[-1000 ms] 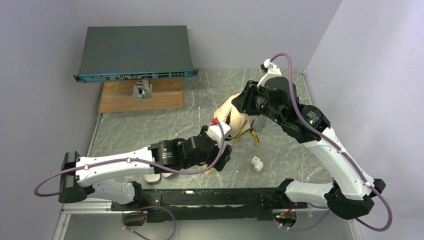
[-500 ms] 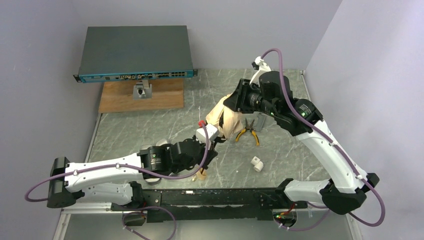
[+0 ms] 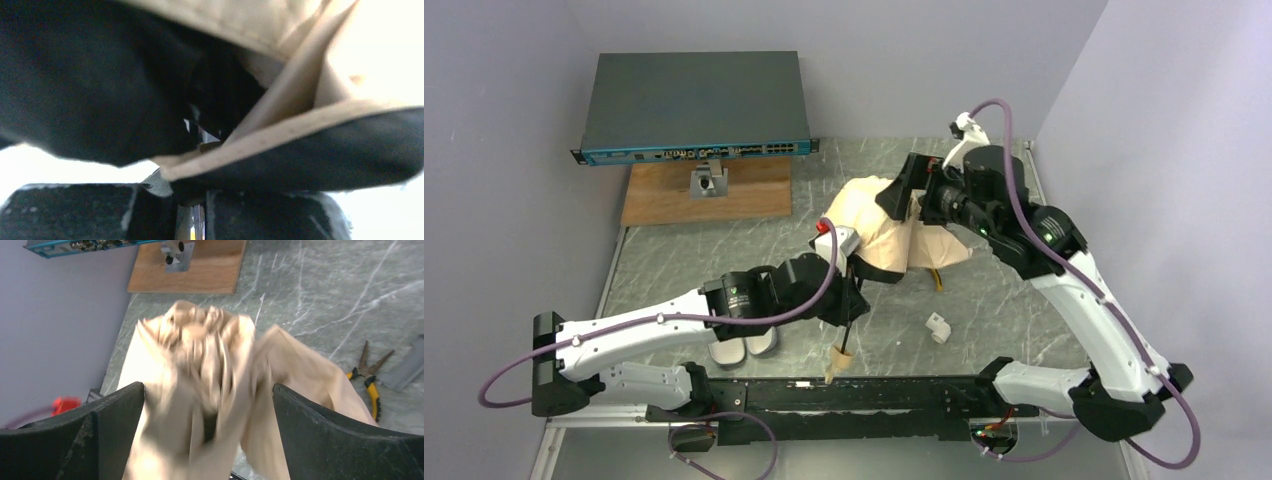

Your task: Open the umbrella

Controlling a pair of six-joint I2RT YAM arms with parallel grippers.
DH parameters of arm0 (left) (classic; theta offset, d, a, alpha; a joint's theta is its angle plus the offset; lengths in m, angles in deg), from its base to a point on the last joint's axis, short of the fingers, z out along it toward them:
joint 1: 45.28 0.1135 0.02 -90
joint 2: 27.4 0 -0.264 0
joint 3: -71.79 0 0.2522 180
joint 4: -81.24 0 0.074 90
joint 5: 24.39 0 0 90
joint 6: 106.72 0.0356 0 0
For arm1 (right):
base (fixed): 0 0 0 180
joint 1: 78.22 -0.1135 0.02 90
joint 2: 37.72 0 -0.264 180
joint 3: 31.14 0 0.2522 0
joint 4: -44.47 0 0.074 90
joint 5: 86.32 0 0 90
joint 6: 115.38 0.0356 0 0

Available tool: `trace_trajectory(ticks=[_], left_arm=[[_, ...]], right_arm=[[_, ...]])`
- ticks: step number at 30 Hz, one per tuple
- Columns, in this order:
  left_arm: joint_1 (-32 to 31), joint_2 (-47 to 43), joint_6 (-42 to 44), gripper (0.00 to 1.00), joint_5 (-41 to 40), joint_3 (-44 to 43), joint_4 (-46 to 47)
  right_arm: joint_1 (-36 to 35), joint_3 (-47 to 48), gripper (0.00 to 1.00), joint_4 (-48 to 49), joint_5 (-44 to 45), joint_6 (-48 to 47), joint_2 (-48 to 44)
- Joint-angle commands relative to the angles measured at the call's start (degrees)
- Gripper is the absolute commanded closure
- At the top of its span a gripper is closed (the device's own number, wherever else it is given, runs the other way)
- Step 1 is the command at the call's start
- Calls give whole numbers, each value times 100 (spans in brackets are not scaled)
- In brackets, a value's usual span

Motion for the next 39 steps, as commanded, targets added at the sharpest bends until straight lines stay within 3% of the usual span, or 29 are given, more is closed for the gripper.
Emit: trace_trajectory(ticks=[1, 4, 8, 16, 19, 31, 39], left_arm=[[627, -101, -958, 100, 1039, 181, 710], [954, -275, -1159, 100, 1523, 517, 1359], [1074, -280, -1065, 100, 1254, 214, 703], [1342, -306, -1269, 100, 1676, 312, 1202], [1360, -248, -1275, 100, 1713, 261, 1243], [1369, -94, -1607, 100, 2370, 431, 2013], [1368, -184, -1924, 100, 2744, 696, 2378]], right_arm=[[21, -152, 0, -139, 725, -128, -718], [17, -88, 0, -420, 1373, -202, -943], [17, -355, 4, -419, 1283, -120, -1331], [9, -2689, 49, 1374, -1077, 965, -2051], [-29, -3354, 58, 2184, -1562, 1494, -2156], [-181, -3646, 60, 3194, -1516, 1875, -1611], [-177, -2164, 56, 2406, -165, 1231, -1143]])
